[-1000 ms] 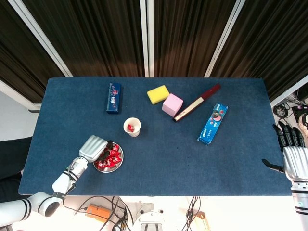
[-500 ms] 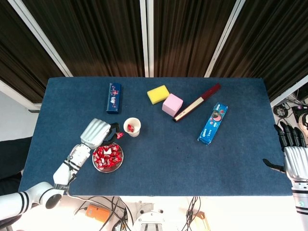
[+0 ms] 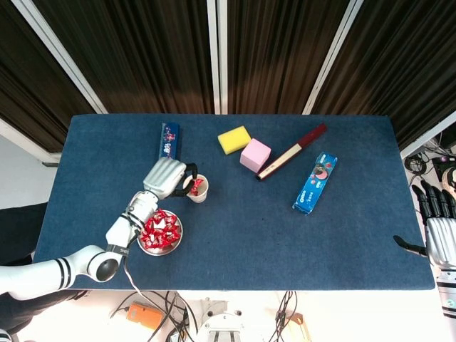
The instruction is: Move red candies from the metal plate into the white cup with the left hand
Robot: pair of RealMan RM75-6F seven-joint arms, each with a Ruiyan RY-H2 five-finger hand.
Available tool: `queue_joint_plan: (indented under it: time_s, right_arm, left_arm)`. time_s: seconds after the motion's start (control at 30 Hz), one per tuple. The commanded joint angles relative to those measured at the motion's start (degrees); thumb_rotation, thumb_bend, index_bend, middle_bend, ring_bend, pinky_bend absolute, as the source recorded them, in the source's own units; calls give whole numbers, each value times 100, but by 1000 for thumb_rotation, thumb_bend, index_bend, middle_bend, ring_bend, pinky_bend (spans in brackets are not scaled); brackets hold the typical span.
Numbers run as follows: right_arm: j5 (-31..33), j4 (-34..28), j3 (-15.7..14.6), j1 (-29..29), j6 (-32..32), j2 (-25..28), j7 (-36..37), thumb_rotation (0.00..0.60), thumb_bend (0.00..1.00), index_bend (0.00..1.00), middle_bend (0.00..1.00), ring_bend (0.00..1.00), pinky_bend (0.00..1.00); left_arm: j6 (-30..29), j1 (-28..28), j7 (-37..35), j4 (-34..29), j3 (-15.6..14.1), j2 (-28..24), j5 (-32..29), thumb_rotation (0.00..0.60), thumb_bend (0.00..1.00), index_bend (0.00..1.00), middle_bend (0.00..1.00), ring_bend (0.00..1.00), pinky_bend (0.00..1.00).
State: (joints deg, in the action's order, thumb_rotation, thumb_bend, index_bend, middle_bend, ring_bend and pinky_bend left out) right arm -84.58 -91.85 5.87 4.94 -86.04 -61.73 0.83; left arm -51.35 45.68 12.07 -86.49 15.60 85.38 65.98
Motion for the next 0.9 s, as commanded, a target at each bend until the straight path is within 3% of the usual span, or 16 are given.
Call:
queue_joint_plan:
  time_s: [0.03, 0.2, 0.4, 0.63, 0.9]
  right_arm:
    - [2, 7, 2, 14, 23, -6, 2, 600, 110, 0, 16, 0, 0]
    - [1, 7, 9, 31, 43, -6, -9, 600, 110, 0, 16, 0, 0]
    - [-5, -10, 14, 43, 50, -7, -28, 600, 110, 0, 16, 0, 0]
    - [-61, -40, 25, 55, 7, 0, -51, 600, 110, 0, 16, 0, 0]
    - [-108, -49, 31, 104, 36, -23, -67, 600, 110, 0, 16, 0, 0]
  left_arm:
    - [123, 98, 125, 180, -60, 130, -210, 600, 385, 542, 928, 871, 849]
    - [94, 116, 359, 309, -156, 156, -424, 600, 358, 475, 928, 871, 849]
    - [-205, -49, 379, 70, -251, -7, -403, 600, 197, 322, 927, 870, 849]
    - [-956, -577, 27, -508, -547, -535, 335, 600, 206, 319, 927, 870, 849]
    - [-1546, -1280, -143, -677, -1218, -936, 985, 600, 230, 389, 926, 868, 849]
